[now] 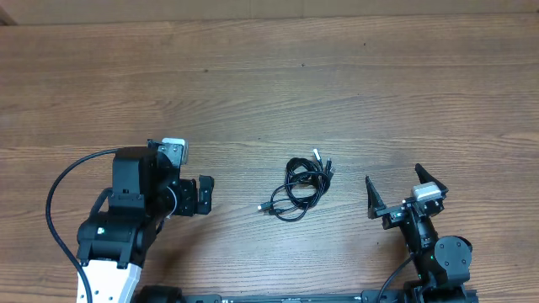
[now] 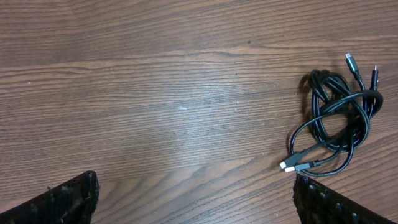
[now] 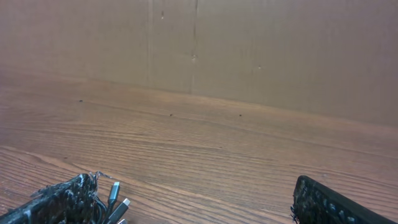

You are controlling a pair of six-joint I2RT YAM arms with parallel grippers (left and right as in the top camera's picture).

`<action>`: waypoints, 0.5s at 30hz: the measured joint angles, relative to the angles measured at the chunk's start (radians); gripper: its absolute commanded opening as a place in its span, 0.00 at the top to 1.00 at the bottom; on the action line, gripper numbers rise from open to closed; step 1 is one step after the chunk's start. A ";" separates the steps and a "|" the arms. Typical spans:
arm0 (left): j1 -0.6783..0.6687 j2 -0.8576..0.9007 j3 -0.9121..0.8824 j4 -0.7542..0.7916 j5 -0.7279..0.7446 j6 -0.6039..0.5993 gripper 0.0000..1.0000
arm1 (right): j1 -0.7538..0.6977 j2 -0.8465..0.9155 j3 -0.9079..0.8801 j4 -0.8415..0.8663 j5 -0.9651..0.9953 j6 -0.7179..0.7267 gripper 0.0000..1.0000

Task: Untangle cables
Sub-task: 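Raise the left gripper and orient it toward the black cable bundle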

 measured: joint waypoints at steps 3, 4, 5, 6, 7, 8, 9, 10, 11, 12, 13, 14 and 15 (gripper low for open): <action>0.000 0.013 0.000 0.008 0.000 0.000 0.00 | 0.000 0.000 0.000 0.000 0.000 0.000 0.00; 0.000 0.017 0.000 0.009 0.000 0.000 0.00 | 0.000 0.000 0.000 0.000 0.000 0.000 0.00; 0.000 0.020 0.000 0.011 0.000 0.000 0.00 | 0.000 0.000 0.000 0.000 0.000 0.000 0.00; 0.000 0.023 0.000 0.013 0.000 0.000 0.00 | 0.000 0.000 0.000 0.000 0.000 0.001 0.00; 0.000 0.024 0.000 0.013 0.000 0.000 0.00 | 0.000 0.000 0.000 0.000 0.000 0.000 0.00; 0.000 0.025 0.000 0.014 0.000 0.000 0.00 | 0.000 0.000 0.000 0.000 0.000 0.000 0.00; 0.000 0.025 0.000 0.014 0.000 0.000 0.00 | 0.000 0.000 0.000 0.000 0.000 0.000 0.00; 0.000 0.025 0.000 0.015 0.000 0.000 0.01 | 0.000 0.000 0.000 0.000 0.000 0.000 0.00; 0.000 0.025 0.000 0.016 0.000 0.000 0.00 | 0.000 0.000 0.000 0.000 0.000 0.000 0.00; 0.000 0.025 0.000 0.019 0.000 0.000 0.00 | 0.000 0.000 0.000 0.000 0.000 0.000 0.00; 0.000 0.025 0.000 0.023 0.000 0.000 0.00 | 0.000 0.000 0.000 0.000 0.000 0.000 0.00; 0.000 0.025 0.000 0.025 0.000 0.000 0.01 | 0.000 0.000 0.000 0.000 0.000 0.000 0.00; 0.000 0.025 0.000 0.029 0.000 0.000 0.00 | 0.000 0.000 0.000 0.000 0.000 0.000 0.00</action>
